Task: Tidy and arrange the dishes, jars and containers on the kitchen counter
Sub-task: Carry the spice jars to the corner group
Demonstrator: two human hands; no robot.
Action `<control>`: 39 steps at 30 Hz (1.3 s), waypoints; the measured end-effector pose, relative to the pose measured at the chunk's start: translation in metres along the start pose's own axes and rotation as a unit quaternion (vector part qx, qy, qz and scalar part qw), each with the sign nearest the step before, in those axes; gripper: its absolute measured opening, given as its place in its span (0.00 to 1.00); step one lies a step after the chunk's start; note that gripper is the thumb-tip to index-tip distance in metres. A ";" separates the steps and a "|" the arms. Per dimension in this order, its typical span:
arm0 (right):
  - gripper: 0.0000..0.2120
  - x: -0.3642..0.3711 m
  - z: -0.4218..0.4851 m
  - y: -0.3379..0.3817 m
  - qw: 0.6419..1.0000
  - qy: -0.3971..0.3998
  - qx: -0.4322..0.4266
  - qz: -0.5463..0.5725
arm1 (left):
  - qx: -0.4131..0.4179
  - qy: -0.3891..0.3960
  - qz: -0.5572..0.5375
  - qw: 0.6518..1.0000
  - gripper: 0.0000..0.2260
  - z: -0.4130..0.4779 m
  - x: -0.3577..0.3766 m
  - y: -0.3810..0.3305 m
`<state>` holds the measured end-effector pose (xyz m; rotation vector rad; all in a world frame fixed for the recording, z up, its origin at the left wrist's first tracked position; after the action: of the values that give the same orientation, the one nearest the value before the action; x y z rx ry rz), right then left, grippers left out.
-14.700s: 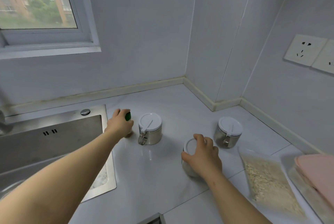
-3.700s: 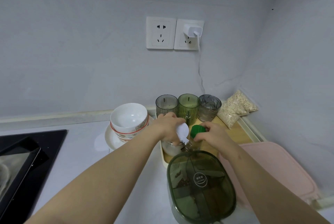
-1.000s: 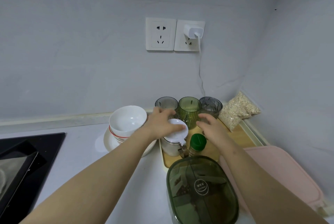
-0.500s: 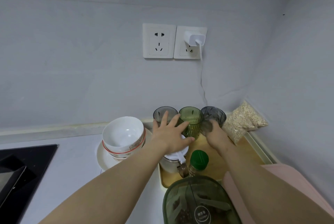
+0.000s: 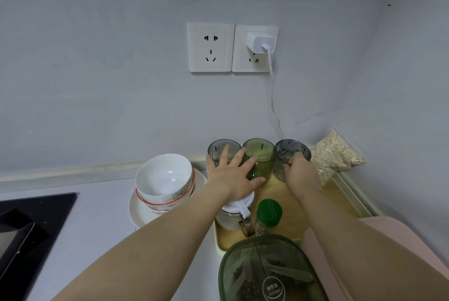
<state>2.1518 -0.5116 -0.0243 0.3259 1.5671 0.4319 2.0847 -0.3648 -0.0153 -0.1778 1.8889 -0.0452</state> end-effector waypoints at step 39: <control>0.15 -0.045 -0.146 0.088 0.954 0.198 -0.216 0.063 | -0.077 -0.263 -0.337 0.901 0.15 -0.122 -0.001 0.066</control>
<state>2.0027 -0.4653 0.0585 -0.0052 1.7885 0.9694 1.9629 -0.3059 0.0171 -0.8635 1.2154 -0.2905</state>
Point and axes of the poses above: each hand's wrist, its own z-axis towards the middle knuckle, its own x-axis out of the palm, y = z × x, the point moved 3 cm from there along z, towards the middle knuckle, and after that the axes turned 5 degrees about y, right-handed, at the moved point
